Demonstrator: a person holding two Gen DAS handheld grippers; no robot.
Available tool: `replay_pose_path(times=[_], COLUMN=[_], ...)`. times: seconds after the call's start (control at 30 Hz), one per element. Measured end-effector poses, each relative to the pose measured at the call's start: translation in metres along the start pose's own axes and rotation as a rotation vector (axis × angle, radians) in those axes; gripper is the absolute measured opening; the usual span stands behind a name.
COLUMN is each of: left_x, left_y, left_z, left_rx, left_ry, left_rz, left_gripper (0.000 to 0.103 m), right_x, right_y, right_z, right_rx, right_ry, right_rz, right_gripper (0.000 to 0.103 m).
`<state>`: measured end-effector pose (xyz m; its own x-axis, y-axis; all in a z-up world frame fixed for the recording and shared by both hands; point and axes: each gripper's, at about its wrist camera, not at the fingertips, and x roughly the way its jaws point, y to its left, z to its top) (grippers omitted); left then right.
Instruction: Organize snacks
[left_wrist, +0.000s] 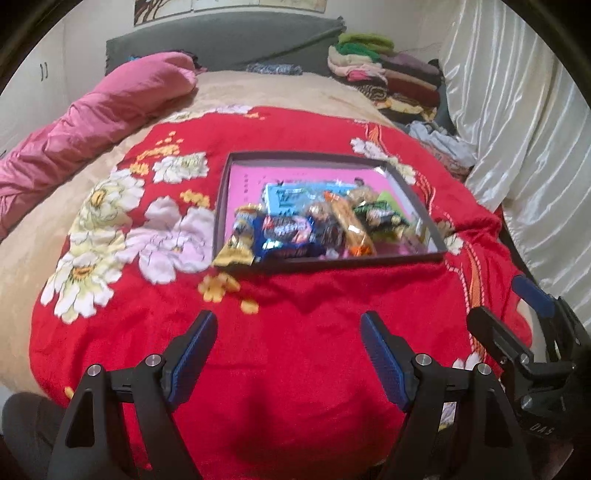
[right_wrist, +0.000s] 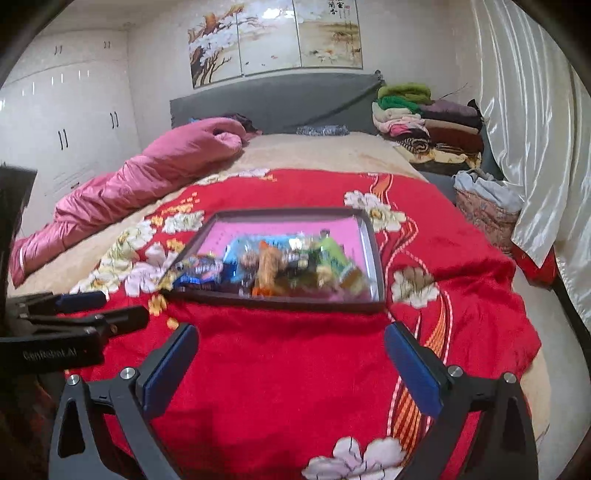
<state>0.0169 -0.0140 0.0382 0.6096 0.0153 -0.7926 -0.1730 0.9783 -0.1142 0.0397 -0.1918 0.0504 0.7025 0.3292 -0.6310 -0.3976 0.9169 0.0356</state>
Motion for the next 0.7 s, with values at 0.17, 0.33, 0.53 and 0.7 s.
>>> replay_pose_path(times=[0.17, 0.33, 0.53, 0.7], left_x=[0.004, 0.006, 0.006, 0.007], left_y=[0.001, 0.002, -0.001, 0.0], left_z=[-0.01, -0.013, -0.014, -0.015], left_rx=[0.007, 0.002, 0.017, 0.017], left_ry=[0.032, 0.037, 0.036, 0.041], left_rz=[0.012, 0.012, 0.035, 0.035], left_gripper=[0.081, 0.081, 0.081, 0.081], right_x=[0.002, 0.001, 0.001, 0.002], right_y=[0.004, 0.008, 0.007, 0.006], right_z=[-0.009, -0.009, -0.009, -0.009], right_rx=[-0.01, -0.021, -0.009, -0.006], right_ry=[0.021, 0.017, 0.019, 0.024], right_rz=[-0.013, -0.017, -0.018, -0.018], right_gripper=[0.102, 0.102, 0.102, 0.102])
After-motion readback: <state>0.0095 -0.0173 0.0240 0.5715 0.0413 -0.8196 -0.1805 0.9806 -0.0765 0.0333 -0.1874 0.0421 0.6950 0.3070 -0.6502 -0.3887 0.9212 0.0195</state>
